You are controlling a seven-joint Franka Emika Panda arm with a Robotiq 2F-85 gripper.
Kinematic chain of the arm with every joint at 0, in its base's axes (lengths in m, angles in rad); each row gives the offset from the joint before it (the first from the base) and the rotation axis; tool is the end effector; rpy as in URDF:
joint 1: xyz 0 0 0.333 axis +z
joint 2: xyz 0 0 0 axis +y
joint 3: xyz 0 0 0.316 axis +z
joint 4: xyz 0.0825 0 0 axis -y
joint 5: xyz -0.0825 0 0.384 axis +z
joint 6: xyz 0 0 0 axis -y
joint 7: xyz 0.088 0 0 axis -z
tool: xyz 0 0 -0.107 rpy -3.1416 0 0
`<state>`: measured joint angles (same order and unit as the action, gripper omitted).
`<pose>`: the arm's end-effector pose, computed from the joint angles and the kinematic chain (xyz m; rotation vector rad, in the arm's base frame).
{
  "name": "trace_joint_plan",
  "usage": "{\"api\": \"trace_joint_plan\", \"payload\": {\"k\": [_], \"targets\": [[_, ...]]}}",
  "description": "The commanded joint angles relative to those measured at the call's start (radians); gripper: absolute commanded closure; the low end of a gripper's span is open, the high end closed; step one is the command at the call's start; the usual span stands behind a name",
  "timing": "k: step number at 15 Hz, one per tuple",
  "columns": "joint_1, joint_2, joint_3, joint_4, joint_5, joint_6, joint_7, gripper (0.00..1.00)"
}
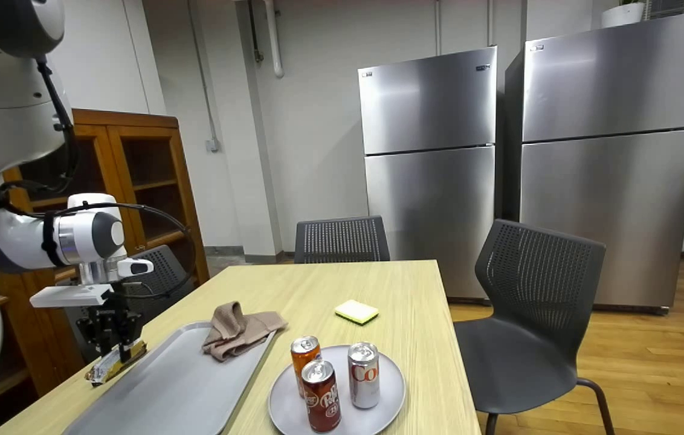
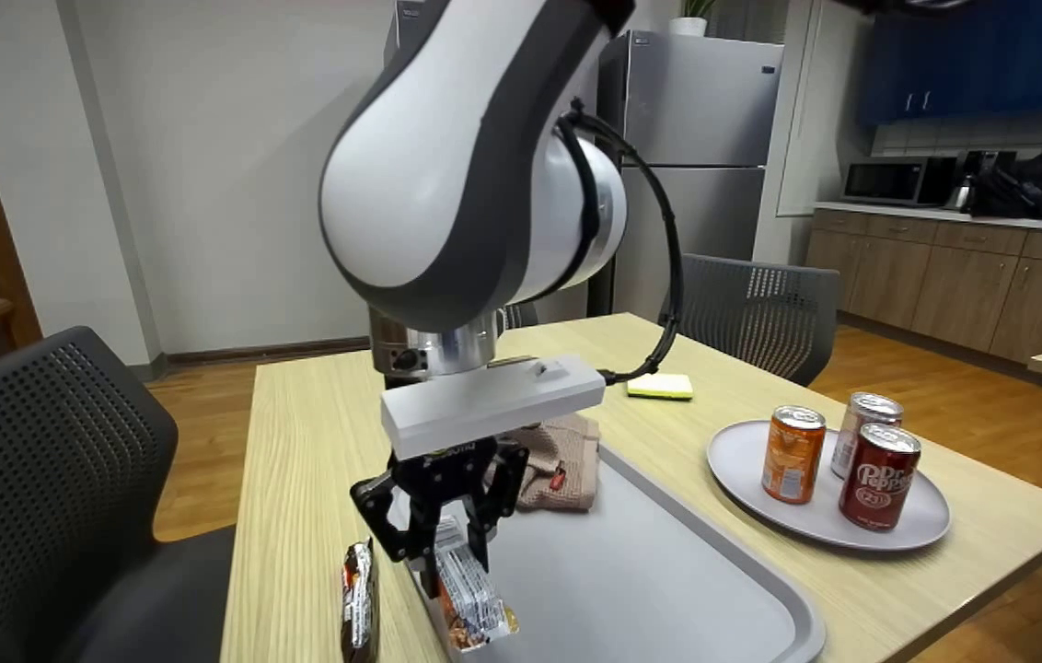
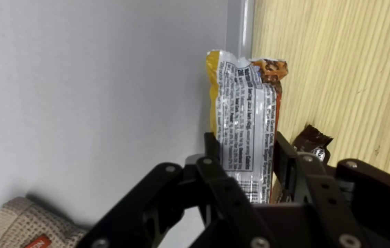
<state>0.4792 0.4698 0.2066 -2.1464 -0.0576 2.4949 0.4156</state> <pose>0.4289 0.3547 0.1752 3.0953 0.4702 -0.1973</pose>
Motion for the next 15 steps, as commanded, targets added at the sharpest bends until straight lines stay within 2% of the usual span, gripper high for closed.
{"api": "trace_joint_plan", "payload": {"k": [1,7,15], "targets": [[0.025,0.076,0.014,0.119,0.025,-0.079,0.017,0.84],[0.054,0.156,0.024,0.216,0.053,-0.145,0.013,0.84],[0.08,0.187,0.016,0.226,0.055,-0.19,0.028,0.84]]}}
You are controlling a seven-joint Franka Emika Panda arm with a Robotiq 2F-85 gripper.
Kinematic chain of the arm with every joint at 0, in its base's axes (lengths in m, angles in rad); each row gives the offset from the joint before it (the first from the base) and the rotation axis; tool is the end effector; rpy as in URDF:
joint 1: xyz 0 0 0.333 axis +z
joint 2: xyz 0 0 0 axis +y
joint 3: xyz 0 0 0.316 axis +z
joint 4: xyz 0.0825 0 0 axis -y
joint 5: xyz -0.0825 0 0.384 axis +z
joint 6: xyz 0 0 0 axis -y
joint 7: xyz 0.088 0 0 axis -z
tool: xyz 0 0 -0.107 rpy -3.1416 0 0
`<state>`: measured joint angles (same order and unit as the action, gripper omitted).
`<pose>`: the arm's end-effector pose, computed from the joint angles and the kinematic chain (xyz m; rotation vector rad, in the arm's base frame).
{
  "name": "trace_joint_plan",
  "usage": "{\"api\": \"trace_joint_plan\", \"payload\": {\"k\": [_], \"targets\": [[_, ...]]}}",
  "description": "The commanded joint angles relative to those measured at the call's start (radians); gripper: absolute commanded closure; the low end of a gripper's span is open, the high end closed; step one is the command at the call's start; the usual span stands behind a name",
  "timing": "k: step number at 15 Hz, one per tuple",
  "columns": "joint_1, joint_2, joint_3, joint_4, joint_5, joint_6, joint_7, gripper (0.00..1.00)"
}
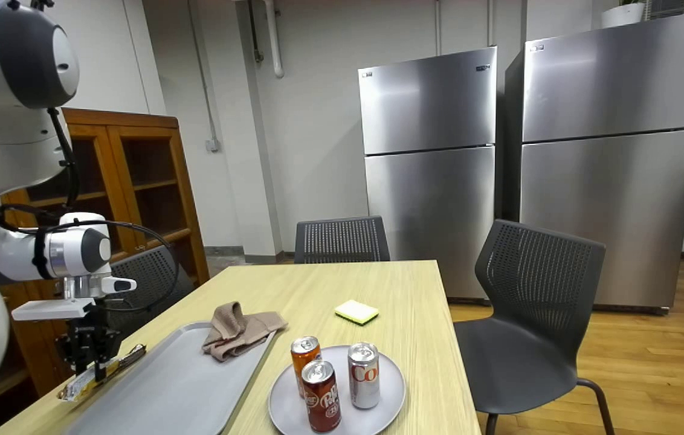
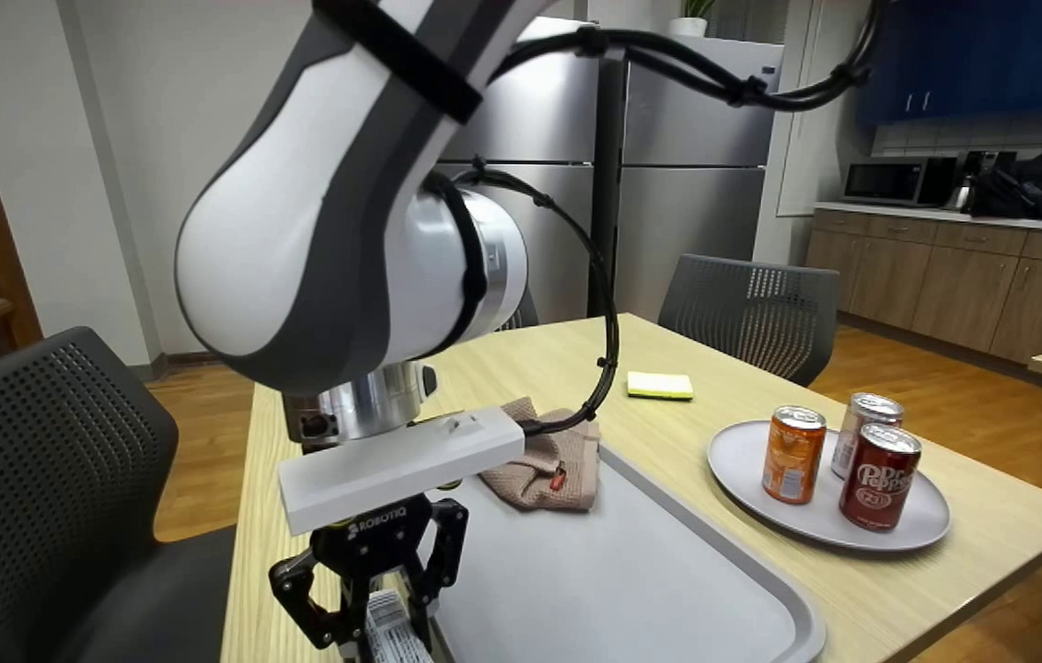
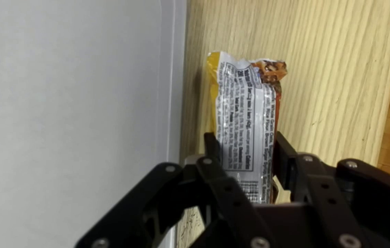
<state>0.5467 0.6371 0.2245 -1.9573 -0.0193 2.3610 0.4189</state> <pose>0.4215 0.4106 0.1373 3.0545 0.5232 -0.3894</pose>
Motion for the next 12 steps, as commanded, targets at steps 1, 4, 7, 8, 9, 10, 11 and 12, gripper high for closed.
{"api": "trace_joint_plan", "payload": {"k": [1,4,7,8,9,10,11,12], "targets": [[0.013,0.022,-0.003,0.04,0.017,-0.061,0.028,0.84],[0.014,0.022,-0.007,0.042,0.017,-0.07,0.04,0.84],[0.018,0.014,-0.006,0.028,0.015,-0.076,0.049,0.84],[0.018,0.015,-0.003,0.027,0.017,-0.082,0.049,0.84],[0.022,0.014,-0.006,0.025,0.015,-0.084,0.058,0.84],[0.022,0.011,-0.004,0.022,0.017,-0.089,0.06,0.84],[0.021,0.007,-0.003,0.019,0.019,-0.091,0.061,0.84],[0.019,0.001,-0.001,0.012,0.02,-0.091,0.06,0.84]]}}
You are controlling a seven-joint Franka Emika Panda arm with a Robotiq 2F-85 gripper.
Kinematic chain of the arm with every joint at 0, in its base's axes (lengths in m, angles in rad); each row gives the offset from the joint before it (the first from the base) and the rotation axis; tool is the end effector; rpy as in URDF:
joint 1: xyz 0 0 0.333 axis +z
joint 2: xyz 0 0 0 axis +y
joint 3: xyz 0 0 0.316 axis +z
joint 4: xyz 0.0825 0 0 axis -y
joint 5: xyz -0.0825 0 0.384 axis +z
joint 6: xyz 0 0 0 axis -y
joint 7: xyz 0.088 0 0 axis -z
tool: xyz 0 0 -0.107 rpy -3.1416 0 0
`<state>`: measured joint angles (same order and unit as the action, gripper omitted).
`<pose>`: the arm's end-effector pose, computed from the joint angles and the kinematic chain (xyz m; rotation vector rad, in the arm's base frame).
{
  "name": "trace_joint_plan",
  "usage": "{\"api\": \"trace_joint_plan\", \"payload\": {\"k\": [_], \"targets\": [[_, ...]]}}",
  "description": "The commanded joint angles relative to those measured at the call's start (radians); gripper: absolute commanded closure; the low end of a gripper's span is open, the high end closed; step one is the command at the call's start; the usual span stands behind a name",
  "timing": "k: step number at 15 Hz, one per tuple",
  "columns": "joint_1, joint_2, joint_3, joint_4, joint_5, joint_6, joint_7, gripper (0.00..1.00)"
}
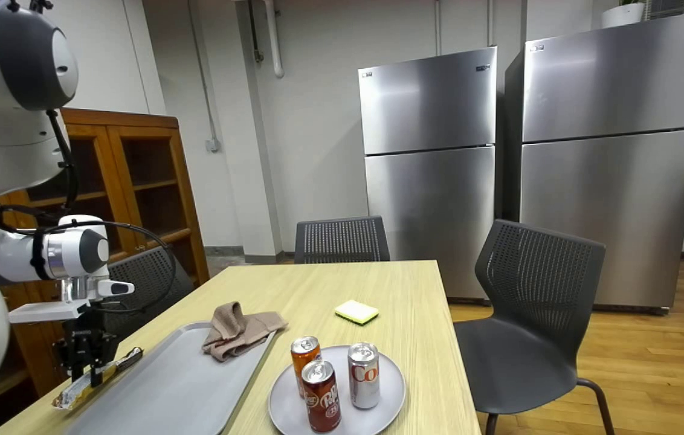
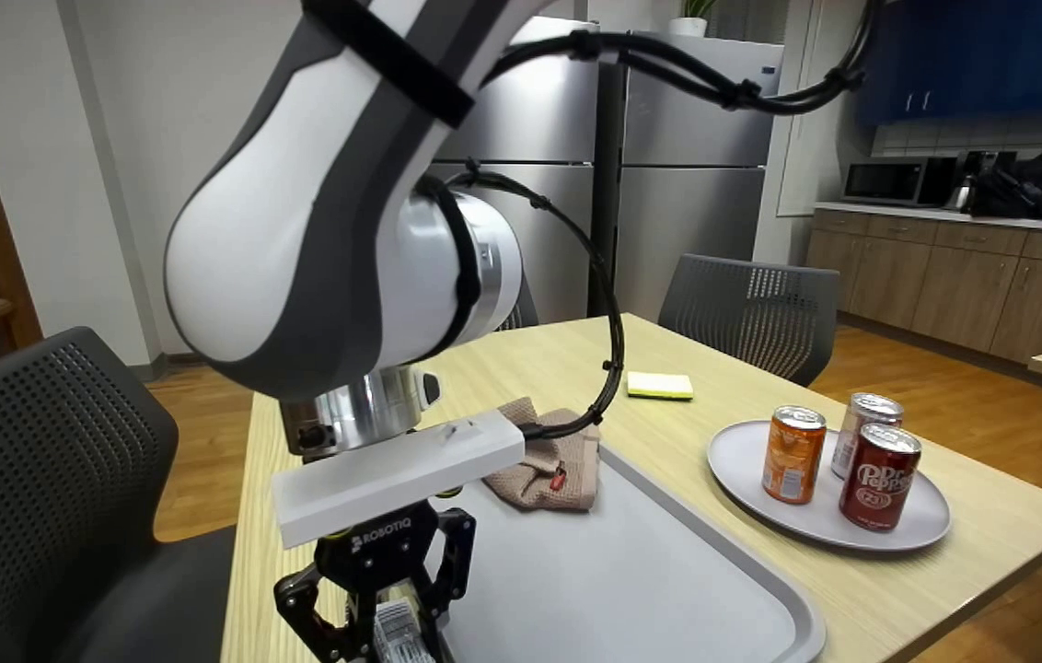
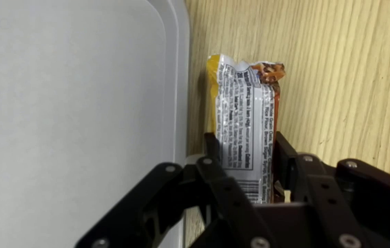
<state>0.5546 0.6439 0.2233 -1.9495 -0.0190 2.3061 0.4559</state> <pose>0.4149 0.4101 0.1326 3.0175 0.4739 -0.4526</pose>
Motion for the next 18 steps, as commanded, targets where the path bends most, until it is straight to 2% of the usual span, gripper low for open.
{"api": "trace_joint_plan", "payload": {"k": [1,10,18], "targets": [[0.01,-0.01,0.002,-0.001,0.022,-0.034,0.022,0.84],[0.002,-0.049,0.0,-0.04,0.041,-0.006,0.05,0.84],[0.011,-0.063,-0.015,-0.052,0.057,-0.011,0.131,0.84]]}}
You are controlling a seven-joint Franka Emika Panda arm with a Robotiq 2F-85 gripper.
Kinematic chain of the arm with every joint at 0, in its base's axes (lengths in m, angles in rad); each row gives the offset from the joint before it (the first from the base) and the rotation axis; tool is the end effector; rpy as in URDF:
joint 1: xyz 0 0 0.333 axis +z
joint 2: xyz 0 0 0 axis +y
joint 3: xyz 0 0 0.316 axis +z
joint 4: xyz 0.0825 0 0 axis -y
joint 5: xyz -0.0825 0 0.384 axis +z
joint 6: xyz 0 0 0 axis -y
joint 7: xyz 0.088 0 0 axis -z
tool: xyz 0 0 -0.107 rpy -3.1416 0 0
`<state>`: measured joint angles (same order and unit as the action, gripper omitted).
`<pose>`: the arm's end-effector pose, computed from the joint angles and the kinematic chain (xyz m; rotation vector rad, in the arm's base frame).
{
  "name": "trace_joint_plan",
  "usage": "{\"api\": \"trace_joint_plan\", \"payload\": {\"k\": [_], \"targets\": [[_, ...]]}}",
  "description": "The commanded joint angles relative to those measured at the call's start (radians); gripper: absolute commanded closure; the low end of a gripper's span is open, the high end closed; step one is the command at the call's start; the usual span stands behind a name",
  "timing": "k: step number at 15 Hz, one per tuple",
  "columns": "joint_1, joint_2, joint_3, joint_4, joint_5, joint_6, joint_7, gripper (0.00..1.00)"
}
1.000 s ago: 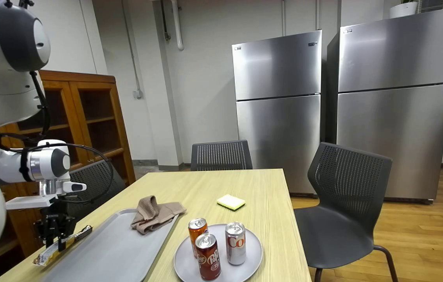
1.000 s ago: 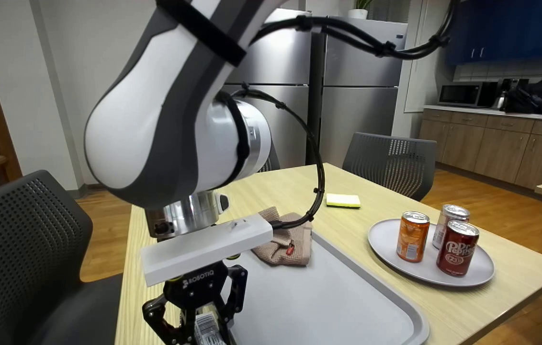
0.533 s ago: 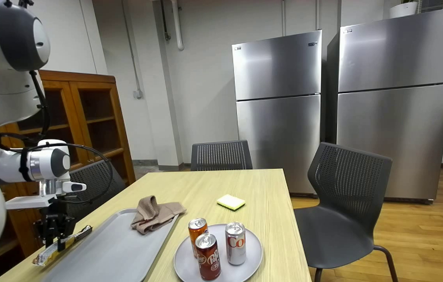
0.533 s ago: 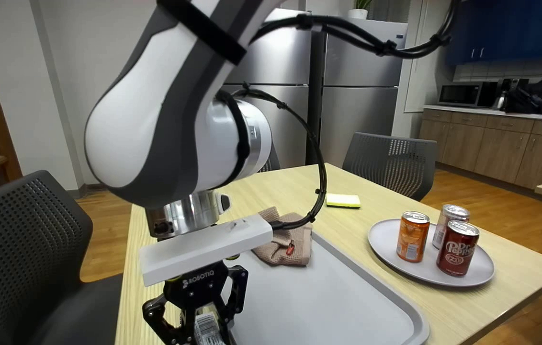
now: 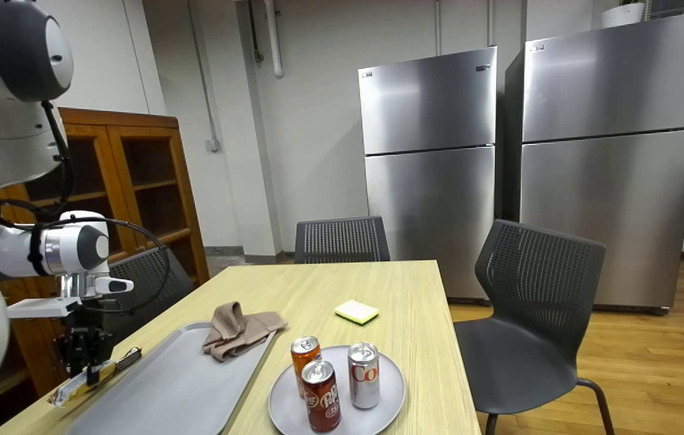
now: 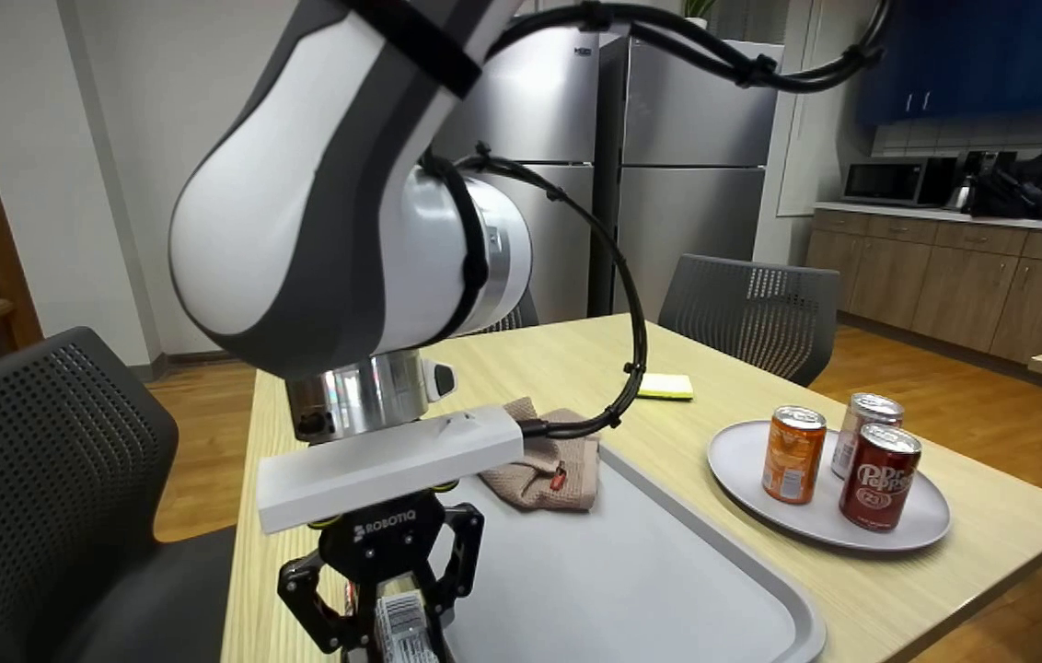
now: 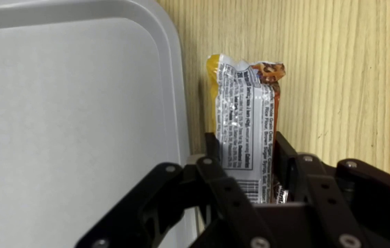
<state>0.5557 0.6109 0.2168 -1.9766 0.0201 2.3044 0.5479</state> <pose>0.4128 0.4051 0.1420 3.0396 0.2862 -0.4612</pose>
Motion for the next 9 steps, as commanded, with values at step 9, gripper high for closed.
{"api": "trace_joint_plan", "payload": {"k": [9], "targets": [[0.013,0.013,-0.01,0.003,0.015,-0.027,0.076,0.84]]}}
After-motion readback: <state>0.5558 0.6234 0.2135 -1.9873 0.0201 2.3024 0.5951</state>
